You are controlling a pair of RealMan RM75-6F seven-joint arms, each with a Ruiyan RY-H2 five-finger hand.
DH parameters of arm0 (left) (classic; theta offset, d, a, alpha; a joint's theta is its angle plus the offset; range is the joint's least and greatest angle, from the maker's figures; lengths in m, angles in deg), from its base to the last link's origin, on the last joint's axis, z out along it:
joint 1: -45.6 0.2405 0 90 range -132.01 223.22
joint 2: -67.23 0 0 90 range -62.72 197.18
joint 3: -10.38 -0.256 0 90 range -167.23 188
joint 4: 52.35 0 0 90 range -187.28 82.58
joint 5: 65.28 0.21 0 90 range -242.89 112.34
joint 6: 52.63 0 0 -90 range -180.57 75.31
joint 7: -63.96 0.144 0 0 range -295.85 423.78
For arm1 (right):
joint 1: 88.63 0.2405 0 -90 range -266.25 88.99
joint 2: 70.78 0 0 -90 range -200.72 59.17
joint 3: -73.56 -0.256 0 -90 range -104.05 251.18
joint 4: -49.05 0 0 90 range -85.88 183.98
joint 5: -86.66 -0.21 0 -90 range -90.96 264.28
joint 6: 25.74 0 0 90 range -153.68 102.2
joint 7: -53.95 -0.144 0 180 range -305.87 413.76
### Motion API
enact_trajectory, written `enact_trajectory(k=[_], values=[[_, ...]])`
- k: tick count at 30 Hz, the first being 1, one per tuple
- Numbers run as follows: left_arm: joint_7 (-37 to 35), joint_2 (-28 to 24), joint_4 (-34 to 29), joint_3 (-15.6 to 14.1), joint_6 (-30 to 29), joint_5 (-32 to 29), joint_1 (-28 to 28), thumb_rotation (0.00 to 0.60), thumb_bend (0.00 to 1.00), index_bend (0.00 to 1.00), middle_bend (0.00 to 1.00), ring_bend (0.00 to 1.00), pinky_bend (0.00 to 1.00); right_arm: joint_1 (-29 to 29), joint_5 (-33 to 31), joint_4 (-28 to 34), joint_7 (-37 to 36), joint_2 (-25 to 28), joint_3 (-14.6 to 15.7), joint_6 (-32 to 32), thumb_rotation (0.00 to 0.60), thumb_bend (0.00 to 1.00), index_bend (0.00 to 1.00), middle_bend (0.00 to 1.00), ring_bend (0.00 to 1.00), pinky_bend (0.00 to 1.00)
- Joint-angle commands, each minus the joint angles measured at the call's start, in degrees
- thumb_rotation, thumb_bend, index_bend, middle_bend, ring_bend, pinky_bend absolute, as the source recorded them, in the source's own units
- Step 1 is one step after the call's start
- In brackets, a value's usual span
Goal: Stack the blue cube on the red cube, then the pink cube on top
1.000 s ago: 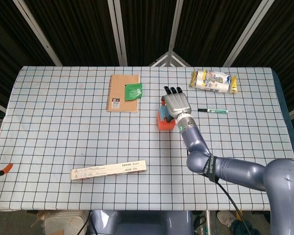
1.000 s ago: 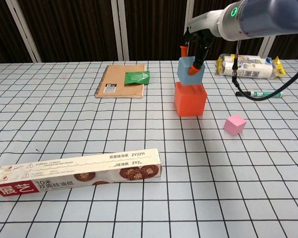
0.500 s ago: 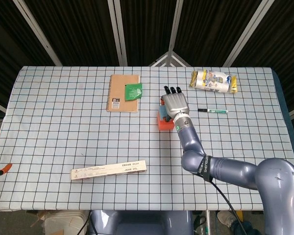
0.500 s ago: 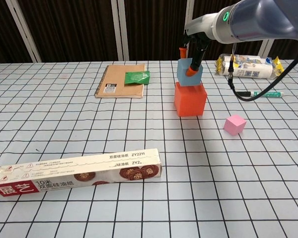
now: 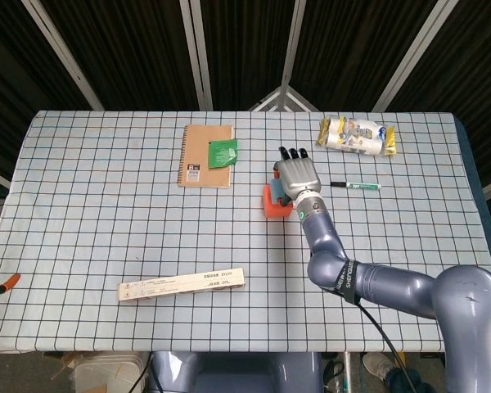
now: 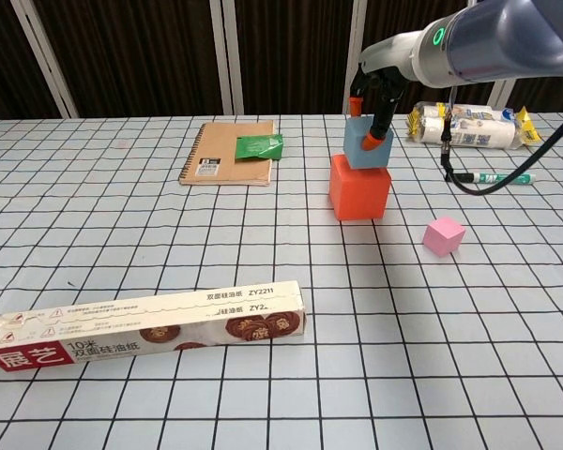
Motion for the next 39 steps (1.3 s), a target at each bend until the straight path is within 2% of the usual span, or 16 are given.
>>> enact_trajectory(k=[1,39], values=[[0.14,0.04,-0.03,-0.01,0.04,0.01,-0.05,0.6,0.11,0.03,0.0,0.0,0.0,-0.11,0.17,-0.01,-0.03,0.03,-0.08,0.17,0.6,0.5,0.57,0.0,0.05,0.0],[-0.42,-0.15,0.07,0.18,0.12,-0.41,-0.01,0.6,0.11,0.03,0.0,0.0,0.0,1.07,-1.31,-2.15,1.95,-2.73,-1.56,0.21,0.6,0.5,0.57,0.0,0.05,0.0]])
